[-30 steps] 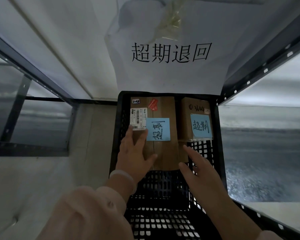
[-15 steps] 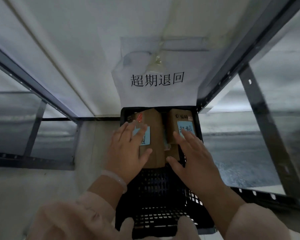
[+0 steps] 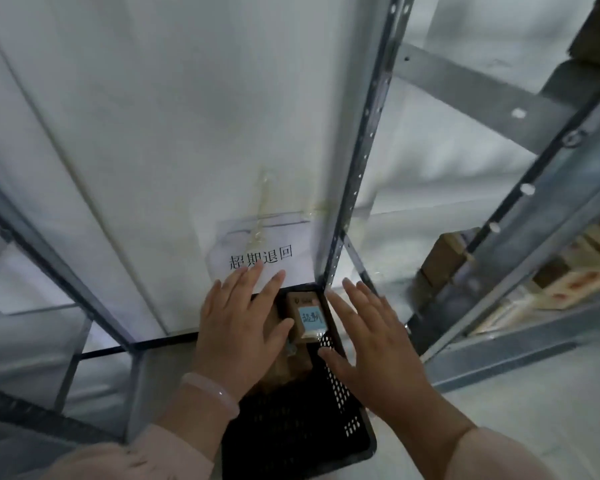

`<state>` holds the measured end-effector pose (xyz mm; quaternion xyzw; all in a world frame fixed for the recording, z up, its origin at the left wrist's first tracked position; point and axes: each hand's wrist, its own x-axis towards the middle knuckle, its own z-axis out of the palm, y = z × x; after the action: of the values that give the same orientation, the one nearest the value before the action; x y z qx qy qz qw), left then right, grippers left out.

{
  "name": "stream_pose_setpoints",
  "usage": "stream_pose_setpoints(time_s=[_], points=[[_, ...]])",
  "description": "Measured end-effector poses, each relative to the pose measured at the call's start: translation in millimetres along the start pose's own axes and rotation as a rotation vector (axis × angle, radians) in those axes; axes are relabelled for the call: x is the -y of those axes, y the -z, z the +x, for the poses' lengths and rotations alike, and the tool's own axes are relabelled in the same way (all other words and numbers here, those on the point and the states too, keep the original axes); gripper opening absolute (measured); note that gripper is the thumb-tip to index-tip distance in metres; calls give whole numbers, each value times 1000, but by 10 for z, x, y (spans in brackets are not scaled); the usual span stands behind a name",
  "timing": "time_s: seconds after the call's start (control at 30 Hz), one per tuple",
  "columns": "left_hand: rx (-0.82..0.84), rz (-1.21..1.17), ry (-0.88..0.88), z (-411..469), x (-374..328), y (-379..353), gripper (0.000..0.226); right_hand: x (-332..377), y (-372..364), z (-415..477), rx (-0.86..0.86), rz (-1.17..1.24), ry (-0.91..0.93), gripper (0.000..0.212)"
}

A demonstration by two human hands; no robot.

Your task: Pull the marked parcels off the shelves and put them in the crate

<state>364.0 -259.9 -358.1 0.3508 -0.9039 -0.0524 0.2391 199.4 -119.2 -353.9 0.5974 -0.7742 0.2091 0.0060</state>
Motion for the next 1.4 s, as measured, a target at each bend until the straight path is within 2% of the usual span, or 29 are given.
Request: stream_pose_setpoints(time_s=[0.27, 0.6, 0.87, 1.1, 1.4], points=[[-179, -49, -235, -155, -1482, 660, 63, -288, 1367, -887, -257, -180, 35, 75], [-200, -216, -555, -267, -4071, 886, 66, -1171, 3088, -2653, -465, -373, -298, 77], [-179, -325, -794, -173, -5636, 872, 66, -1746, 3982, -3559, -587, -519, -545, 78], [-164, -382, -896, 243, -6596, 503, 64, -2536, 4336, -3785, -572, -590, -705, 81], [-222, -440, -939, 1443, -7645, -19, 65, -3826, 4897, -3200, -638, -629, -781, 82]])
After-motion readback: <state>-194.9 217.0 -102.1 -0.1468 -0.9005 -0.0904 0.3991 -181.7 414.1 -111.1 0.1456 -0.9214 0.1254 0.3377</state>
